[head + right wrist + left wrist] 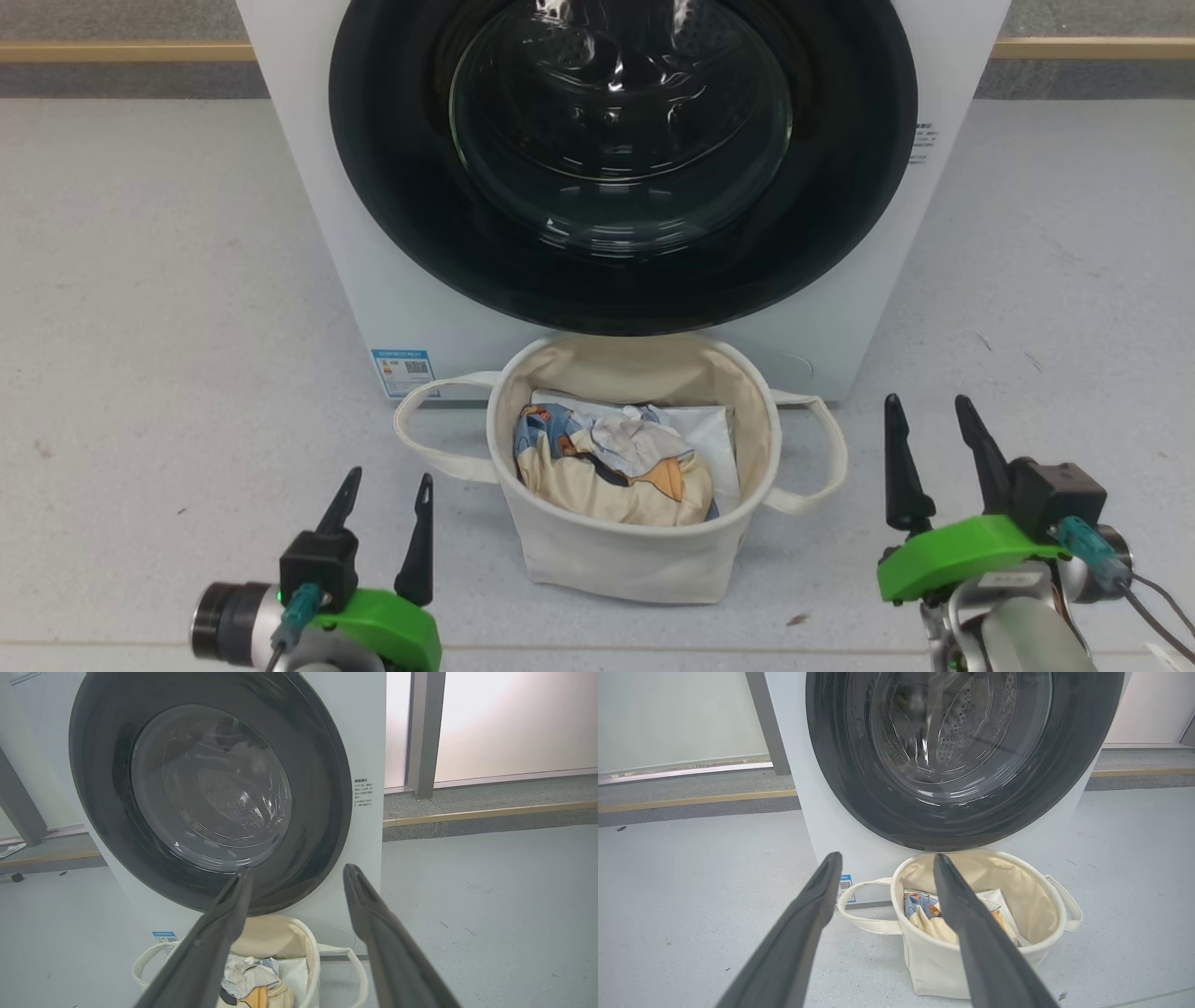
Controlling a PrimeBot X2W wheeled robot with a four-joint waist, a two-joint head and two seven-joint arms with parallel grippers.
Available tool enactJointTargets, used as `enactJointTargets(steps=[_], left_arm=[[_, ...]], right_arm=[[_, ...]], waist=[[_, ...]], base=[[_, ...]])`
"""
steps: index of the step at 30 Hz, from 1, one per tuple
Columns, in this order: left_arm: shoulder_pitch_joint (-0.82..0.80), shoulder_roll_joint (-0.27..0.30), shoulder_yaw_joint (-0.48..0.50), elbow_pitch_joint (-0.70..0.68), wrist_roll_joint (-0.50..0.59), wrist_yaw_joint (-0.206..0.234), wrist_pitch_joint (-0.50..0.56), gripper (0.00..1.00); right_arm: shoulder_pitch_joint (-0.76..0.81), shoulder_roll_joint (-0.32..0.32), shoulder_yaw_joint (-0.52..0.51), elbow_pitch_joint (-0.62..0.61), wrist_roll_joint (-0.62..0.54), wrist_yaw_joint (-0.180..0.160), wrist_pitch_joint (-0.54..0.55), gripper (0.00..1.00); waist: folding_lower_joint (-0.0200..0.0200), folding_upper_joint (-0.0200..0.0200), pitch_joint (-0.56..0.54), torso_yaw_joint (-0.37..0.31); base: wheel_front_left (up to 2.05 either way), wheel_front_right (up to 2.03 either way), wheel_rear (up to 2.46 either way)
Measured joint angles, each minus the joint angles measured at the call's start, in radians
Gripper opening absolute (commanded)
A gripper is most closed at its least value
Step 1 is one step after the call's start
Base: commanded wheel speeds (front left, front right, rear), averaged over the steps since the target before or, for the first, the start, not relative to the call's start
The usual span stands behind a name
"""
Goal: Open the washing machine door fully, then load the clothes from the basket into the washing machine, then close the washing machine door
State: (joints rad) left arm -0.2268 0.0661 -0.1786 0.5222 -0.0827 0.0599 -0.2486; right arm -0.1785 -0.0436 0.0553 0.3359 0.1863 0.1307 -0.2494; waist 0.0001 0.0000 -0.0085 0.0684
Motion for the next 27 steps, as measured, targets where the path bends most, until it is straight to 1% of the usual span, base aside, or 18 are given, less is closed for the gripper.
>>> enactJointTargets(steps=[4, 13, 19, 23, 27], left_arm=[[-0.001, 0.0, 0.004, -0.002, -0.018, 0.0, 0.0, 1.0], [-0.001, 0.0, 0.006, -0.014, -0.02, 0.0, 0.0, 1.0], [-0.001, 0.002, 0.001, -0.015, -0.018, -0.009, -0.001, 1.0], [-0.001, 0.001, 0.002, -0.018, -0.036, -0.026, -0.001, 1.0], [-0.001, -0.002, 0.009, -0.037, -0.059, -0.027, -0.001, 1.0]], right_arm=[[0.0, 0.0, -0.004, -0.007, 0.0, 0.0, 0.0, 1.0], [0.0, 0.0, -0.006, -0.011, 0.005, 0.0, 0.0, 1.0], [-0.001, 0.0, -0.007, -0.009, 0.016, 0.0, 0.0, 1.0], [-0.002, 0.0, -0.011, -0.009, 0.018, 0.0, 0.0, 1.0], [-0.002, 0.0, -0.017, -0.005, 0.036, 0.0, 0.0, 1.0]], waist=[[0.0, 0.0, 0.0, 0.001], [0.0, 0.0, -0.001, 0.001], [0.0, 0.0, 0.001, -0.002], [0.0, 0.0, 0.003, -0.003], [0.0, 0.0, 0.0, 0.0]], base=[[0.0, 0.0, 0.0], [0.0, 0.0, 0.0], [0.0, 0.0, 0.0], [0.0, 0.0, 0.0], [0.0, 0.0, 0.0]])
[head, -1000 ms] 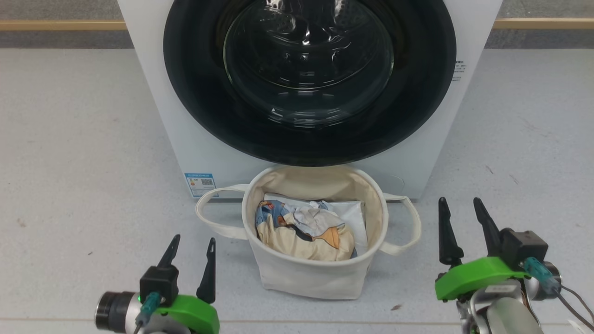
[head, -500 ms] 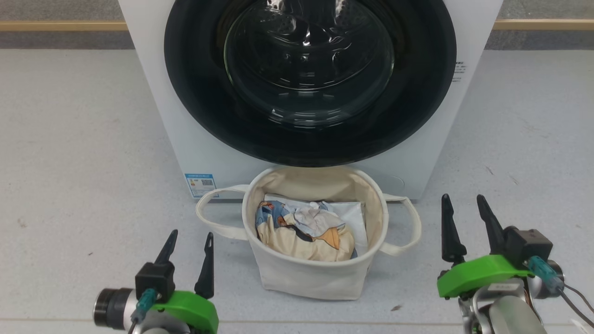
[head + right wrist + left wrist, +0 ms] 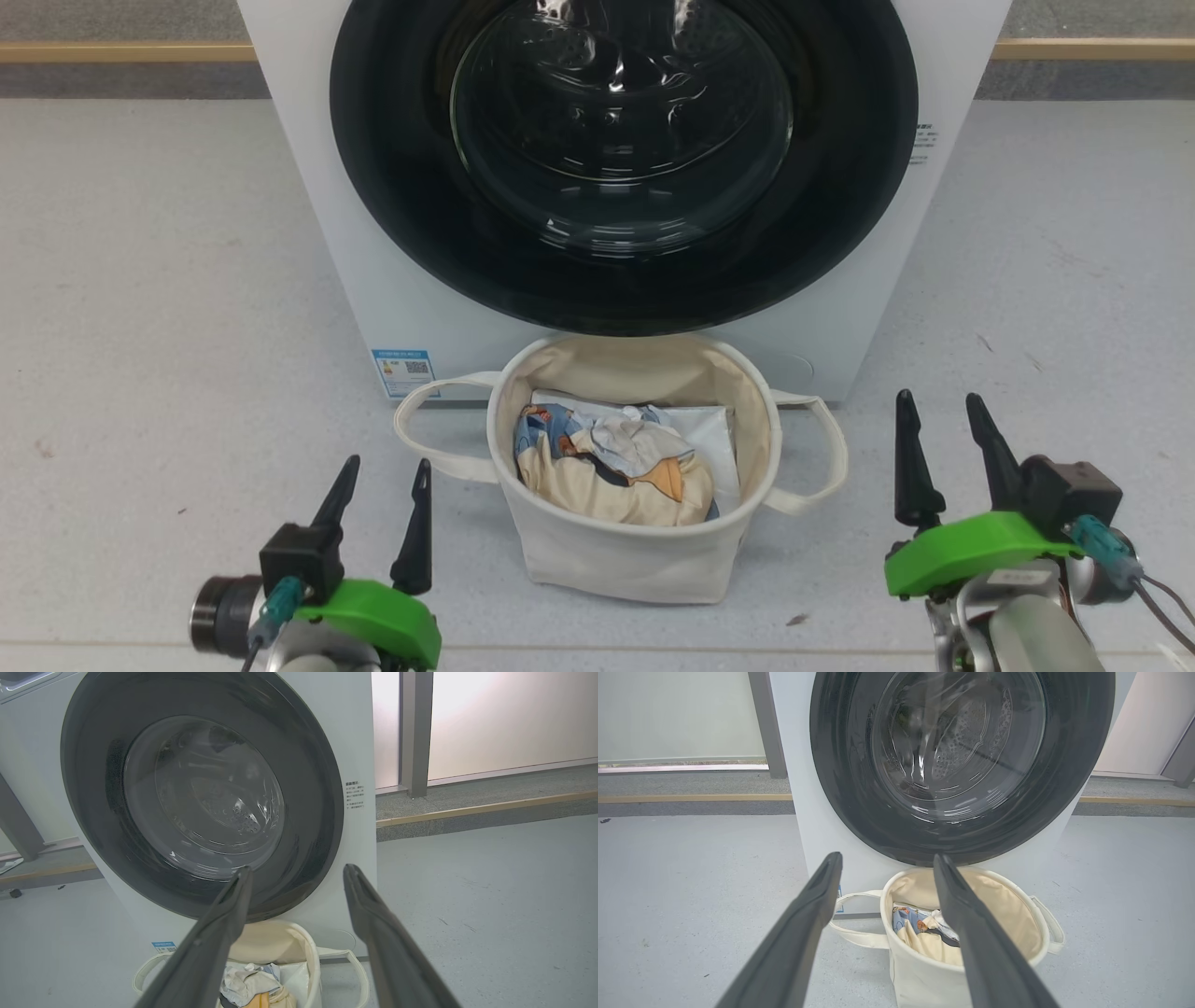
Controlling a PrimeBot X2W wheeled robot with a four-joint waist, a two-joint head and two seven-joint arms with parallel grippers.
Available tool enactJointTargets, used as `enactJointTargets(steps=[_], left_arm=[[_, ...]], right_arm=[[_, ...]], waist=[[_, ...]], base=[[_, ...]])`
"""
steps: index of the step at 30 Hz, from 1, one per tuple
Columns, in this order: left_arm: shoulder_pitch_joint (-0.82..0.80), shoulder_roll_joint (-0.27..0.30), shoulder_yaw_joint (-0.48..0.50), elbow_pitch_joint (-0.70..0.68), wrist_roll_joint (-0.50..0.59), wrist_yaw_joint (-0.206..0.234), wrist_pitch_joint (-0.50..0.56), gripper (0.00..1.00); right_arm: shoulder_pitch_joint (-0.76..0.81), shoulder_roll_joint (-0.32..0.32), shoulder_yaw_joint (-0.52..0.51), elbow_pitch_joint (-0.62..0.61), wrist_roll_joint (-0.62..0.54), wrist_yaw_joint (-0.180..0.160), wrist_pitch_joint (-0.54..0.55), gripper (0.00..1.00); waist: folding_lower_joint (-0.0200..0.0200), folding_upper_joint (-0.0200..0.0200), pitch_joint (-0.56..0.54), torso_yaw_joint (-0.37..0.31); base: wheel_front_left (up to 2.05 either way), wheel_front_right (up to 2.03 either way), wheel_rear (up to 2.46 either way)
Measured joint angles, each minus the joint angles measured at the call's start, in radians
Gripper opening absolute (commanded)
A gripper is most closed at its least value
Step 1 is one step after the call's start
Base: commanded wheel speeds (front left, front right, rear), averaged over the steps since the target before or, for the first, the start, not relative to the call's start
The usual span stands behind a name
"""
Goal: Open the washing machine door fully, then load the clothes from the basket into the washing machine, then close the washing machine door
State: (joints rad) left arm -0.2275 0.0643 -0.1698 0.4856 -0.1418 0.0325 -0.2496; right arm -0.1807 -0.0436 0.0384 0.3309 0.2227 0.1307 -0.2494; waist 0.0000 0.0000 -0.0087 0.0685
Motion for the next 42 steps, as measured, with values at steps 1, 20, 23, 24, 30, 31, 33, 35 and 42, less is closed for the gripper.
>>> enactJointTargets(steps=[1, 20, 23, 24, 30, 31, 33, 35, 42], left_arm=[[0.0, -0.001, 0.002, 0.0, -0.008, -0.009, 0.0, 1.0], [0.002, 0.006, -0.04, 0.023, 0.029, -0.03, 0.0, 1.0], [0.002, 0.006, -0.041, 0.022, 0.035, -0.022, 0.0, 1.0], [0.002, 0.007, -0.042, 0.022, 0.035, -0.022, 0.0, 1.0], [0.006, 0.02, -0.043, -0.007, 0.046, -0.011, 0.0, 1.0], [0.006, 0.019, -0.044, -0.008, 0.046, -0.011, 0.0, 1.0], [0.006, 0.02, -0.048, -0.007, 0.053, -0.01, 0.0, 1.0], [0.006, 0.019, -0.052, -0.004, 0.052, -0.006, 0.0, 1.0], [0.011, 0.021, -0.07, 0.021, 0.065, 0.003, 0.0, 1.0]], right_arm=[[0.0, 0.0, 0.001, 0.001, 0.0, 0.0, 0.0, 1.0], [-0.002, 0.0, 0.016, 0.013, 0.059, 0.0, 0.0, 1.0], [-0.001, 0.0, 0.017, 0.015, 0.063, 0.0, 0.0, 1.0], [-0.001, 0.0, 0.019, 0.016, 0.082, 0.0, 0.0, 1.0], [-0.002, 0.001, 0.045, 0.016, 0.132, 0.0, 0.0, 1.0], [-0.003, 0.0, 0.045, 0.016, 0.132, 0.0, 0.0, 1.0], [-0.005, 0.0, 0.043, 0.016, 0.131, 0.0, 0.0, 1.0], [-0.005, 0.0, 0.035, 0.017, 0.131, 0.0, 0.0, 1.0], [-0.009, -0.002, 0.016, 0.022, 0.13, 0.0, 0.0, 1.0]], waist=[[0.0, 0.0, 0.0, 0.0], [0.0, 0.0, 0.003, -0.001], [0.0, 0.0, 0.0, -0.003], [0.0, 0.0, -0.001, -0.003], [0.0, 0.0, -0.003, -0.007], [0.0, 0.0, -0.003, -0.007], [0.0, 0.0, -0.004, -0.006], [0.0, 0.0, -0.004, -0.004], [0.0, 0.0, -0.002, 0.001]], base=[[0.0, 0.0, 0.0], [0.08, -0.02, -0.06], [0.97, 0.01, -0.99], [1.13, 0.17, -1.3], [1.41, 0.44, -1.85], [1.68, 0.72, -2.4], [1.63, 0.78, -2.41], [1.42, 1.03, -2.45], [0.87, 1.54, -2.41]])
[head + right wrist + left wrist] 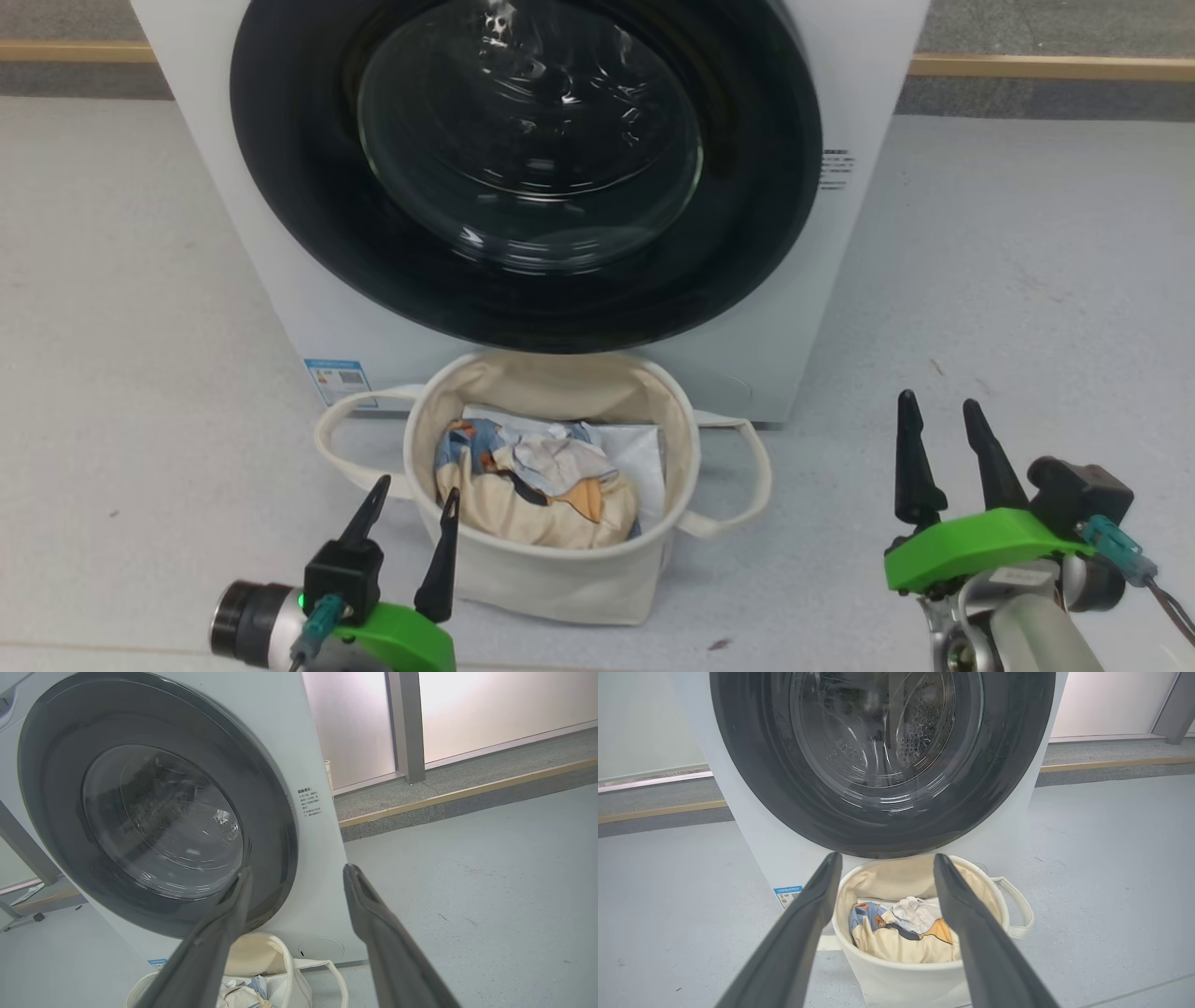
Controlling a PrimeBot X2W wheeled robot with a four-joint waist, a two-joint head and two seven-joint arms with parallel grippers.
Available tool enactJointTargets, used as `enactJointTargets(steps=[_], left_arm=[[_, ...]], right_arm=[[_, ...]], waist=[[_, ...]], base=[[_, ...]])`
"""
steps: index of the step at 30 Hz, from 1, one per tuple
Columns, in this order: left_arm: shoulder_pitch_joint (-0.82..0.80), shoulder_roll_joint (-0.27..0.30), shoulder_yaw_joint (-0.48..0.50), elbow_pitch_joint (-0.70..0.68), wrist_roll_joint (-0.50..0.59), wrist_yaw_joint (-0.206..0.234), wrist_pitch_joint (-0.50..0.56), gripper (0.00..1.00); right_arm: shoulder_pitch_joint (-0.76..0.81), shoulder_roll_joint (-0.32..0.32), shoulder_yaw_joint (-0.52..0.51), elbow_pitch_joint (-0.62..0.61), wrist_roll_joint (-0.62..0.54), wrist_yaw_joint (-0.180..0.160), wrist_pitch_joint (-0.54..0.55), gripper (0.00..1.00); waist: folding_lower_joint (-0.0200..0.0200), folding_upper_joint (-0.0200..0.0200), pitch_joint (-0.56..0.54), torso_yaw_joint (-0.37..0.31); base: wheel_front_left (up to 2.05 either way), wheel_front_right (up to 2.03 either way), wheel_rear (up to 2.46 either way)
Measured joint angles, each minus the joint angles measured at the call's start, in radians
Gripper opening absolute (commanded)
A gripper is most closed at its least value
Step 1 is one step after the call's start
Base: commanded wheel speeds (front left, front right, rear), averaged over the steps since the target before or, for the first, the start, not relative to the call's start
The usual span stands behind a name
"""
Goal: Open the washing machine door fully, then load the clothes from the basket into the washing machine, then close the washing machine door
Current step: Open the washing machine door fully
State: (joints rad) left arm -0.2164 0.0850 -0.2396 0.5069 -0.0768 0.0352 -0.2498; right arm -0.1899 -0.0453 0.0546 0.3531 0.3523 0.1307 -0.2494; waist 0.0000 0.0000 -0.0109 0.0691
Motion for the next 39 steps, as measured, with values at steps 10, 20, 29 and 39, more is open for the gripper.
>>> enactJointTargets(steps=[10, 20, 29, 39], left_arm=[[0.004, 0.004, 0.002, 0.0, 0.003, 0.01, 0.0, 1.0], [0.001, -0.002, -0.006, 0.037, 0.004, 0.026, 0.0, 1.0], [0.002, 0.001, -0.002, 0.022, 0.004, 0.035, 0.0, 1.0], [0.01, 0.001, -0.009, -0.059, 0.005, 0.017, 0.0, 1.0]], right_arm=[[0.0, 0.001, 0.016, 0.005, 0.0, 0.0, 0.0, 1.0], [0.0, -0.003, 0.025, -0.004, 0.0, 0.0, 0.0, 1.0], [0.001, -0.003, 0.03, -0.035, -0.01, 0.0, 0.0, 1.0], [0.001, -0.003, 0.029, -0.034, -0.009, 0.0, 0.0, 0.03]], waist=[[0.0, 0.0, 0.007, 0.002], [0.0, 0.0, 0.009, 0.006], [0.0, 0.0, 0.007, 0.009], [0.0, 0.0, 0.01, 0.013]], base=[[1.13, 1.31, -2.44], [0.75, 0.73, -1.47], [0.08, 0.08, -0.16], [0.0, 0.0, 0.0]])
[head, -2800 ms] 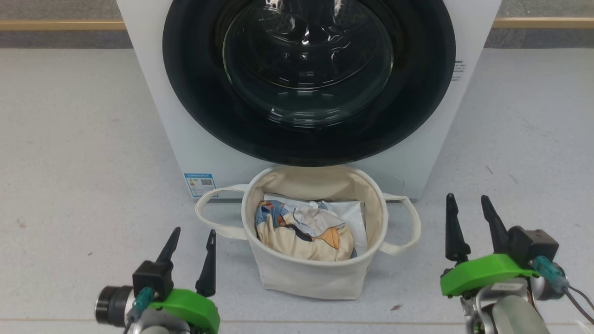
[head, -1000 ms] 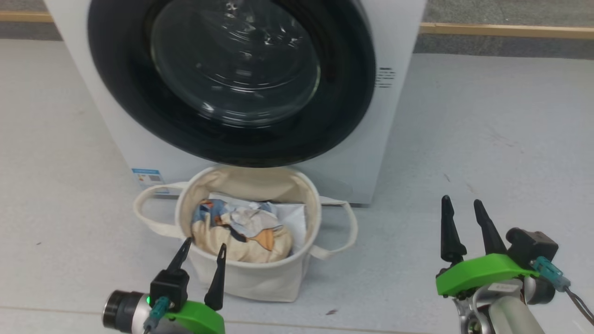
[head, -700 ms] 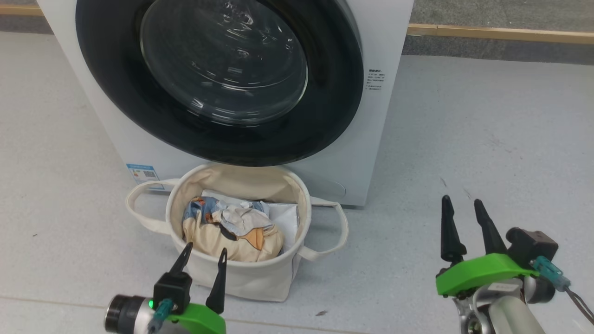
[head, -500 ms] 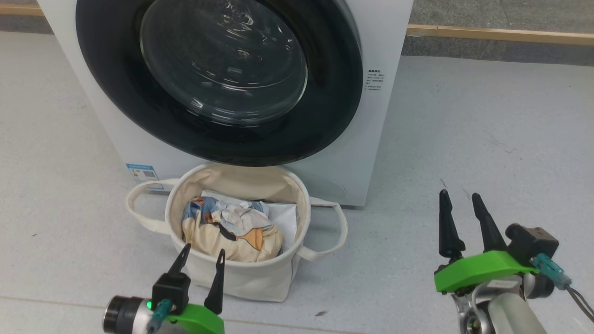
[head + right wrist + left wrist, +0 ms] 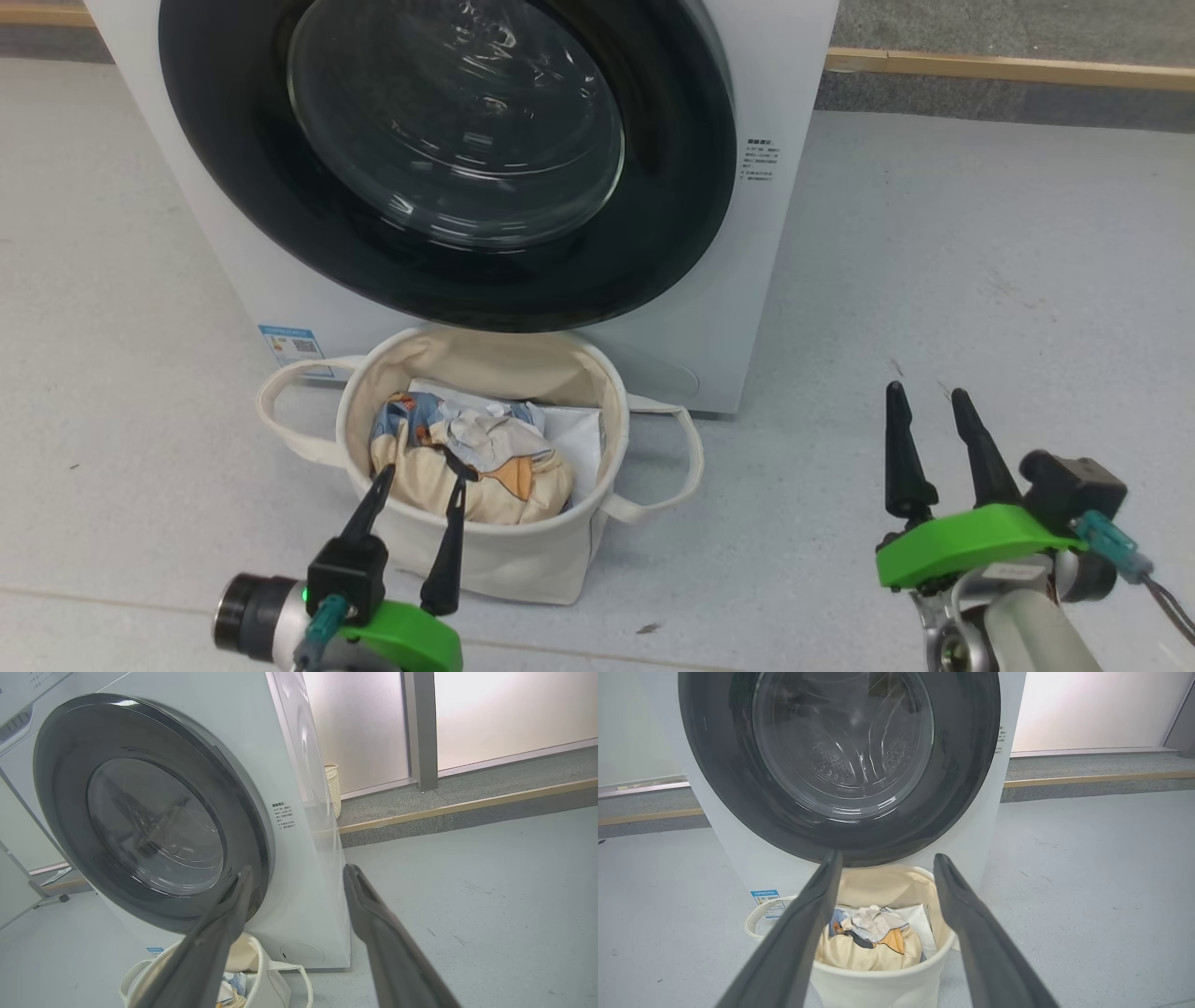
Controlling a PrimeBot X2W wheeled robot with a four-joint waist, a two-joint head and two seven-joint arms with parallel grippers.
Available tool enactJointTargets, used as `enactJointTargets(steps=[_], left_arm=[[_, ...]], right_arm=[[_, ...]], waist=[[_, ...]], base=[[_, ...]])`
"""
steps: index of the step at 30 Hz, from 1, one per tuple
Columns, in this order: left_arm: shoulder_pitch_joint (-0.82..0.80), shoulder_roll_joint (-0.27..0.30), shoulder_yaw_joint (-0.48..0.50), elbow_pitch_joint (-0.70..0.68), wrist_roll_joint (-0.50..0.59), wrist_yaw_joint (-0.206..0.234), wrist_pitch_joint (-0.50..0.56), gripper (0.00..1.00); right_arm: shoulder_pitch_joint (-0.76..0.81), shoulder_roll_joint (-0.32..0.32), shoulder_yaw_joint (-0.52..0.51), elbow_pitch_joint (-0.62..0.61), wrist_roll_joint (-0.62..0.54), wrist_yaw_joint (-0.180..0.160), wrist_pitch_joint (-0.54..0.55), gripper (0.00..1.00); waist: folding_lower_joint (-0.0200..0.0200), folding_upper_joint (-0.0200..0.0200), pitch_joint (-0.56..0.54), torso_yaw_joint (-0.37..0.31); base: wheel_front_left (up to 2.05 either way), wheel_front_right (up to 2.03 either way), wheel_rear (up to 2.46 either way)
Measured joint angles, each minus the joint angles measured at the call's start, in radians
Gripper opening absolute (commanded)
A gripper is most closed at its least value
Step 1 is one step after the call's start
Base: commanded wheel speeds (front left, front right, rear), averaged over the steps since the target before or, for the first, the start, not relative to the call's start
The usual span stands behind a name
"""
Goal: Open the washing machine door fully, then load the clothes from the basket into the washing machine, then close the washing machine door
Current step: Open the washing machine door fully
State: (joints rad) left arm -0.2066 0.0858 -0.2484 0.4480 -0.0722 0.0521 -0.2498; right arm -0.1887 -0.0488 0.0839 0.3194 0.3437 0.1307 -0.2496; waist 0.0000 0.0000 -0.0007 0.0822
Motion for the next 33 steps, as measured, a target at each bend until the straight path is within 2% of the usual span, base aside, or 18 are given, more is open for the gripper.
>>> enactJointTargets(steps=[2, 7, 12, 15, 20, 25, 33], left_arm=[[0.004, 0.0, -0.002, 0.0, 0.0, 0.0, 0.0, 1.0], [0.002, -0.001, 0.0, -0.021, 0.0, 0.0, 0.0, 1.0], [-0.012, -0.001, 0.001, -0.029, 0.0, 0.0, 0.0, 1.0], [-0.042, -0.002, 0.002, -0.041, 0.0, -0.001, 0.0, 1.0], [-0.107, -0.011, 0.001, -0.055, 0.0, -0.01, 0.0, 1.0], [-0.142, -0.023, -0.001, -0.058, 0.0, -0.014, 0.0, 1.0], [-0.202, -0.029, 0.003, -0.07, 0.0, -0.018, 0.0, 1.0]], right_arm=[[0.0, 0.0, -0.004, 0.007, 0.059, 0.0, 0.0, 0.0], [-0.023, 0.0, 0.002, 0.129, 0.348, 0.0, 0.0, 0.0], [-0.185, -0.001, 0.005, 0.202, 0.696, 0.0, 0.015, 0.0], [-0.304, -0.002, 0.003, 0.207, 0.831, 0.0, 0.067, 0.0], [-0.44, -0.006, -0.029, 0.215, 0.96, 0.0, 0.169, 0.0], [-0.532, -0.042, -0.071, 0.237, 1.023, 0.0, 0.221, 0.0], [-0.712, -0.081, -0.087, 0.279, 1.114, 0.0, 0.371, 0.0]], waist=[[0.0, 0.0, 0.004, 0.001], [0.0, 0.0, 0.032, 0.004], [0.0, 0.0, 0.089, 0.005], [0.0, 0.0, 0.135, 0.008], [0.0, 0.0, 0.219, 0.019], [0.0, 0.0, 0.282, 0.036], [0.0, 0.0, 0.394, 0.077]], base=[[0.0, 0.0, 0.0], [0.0, 0.0, 0.0], [0.0, 0.0, 0.0], [0.0, 0.0, 0.0], [0.0, 0.0, 0.0], [0.0, 0.0, 0.0], [0.0, 0.0, 0.0]])
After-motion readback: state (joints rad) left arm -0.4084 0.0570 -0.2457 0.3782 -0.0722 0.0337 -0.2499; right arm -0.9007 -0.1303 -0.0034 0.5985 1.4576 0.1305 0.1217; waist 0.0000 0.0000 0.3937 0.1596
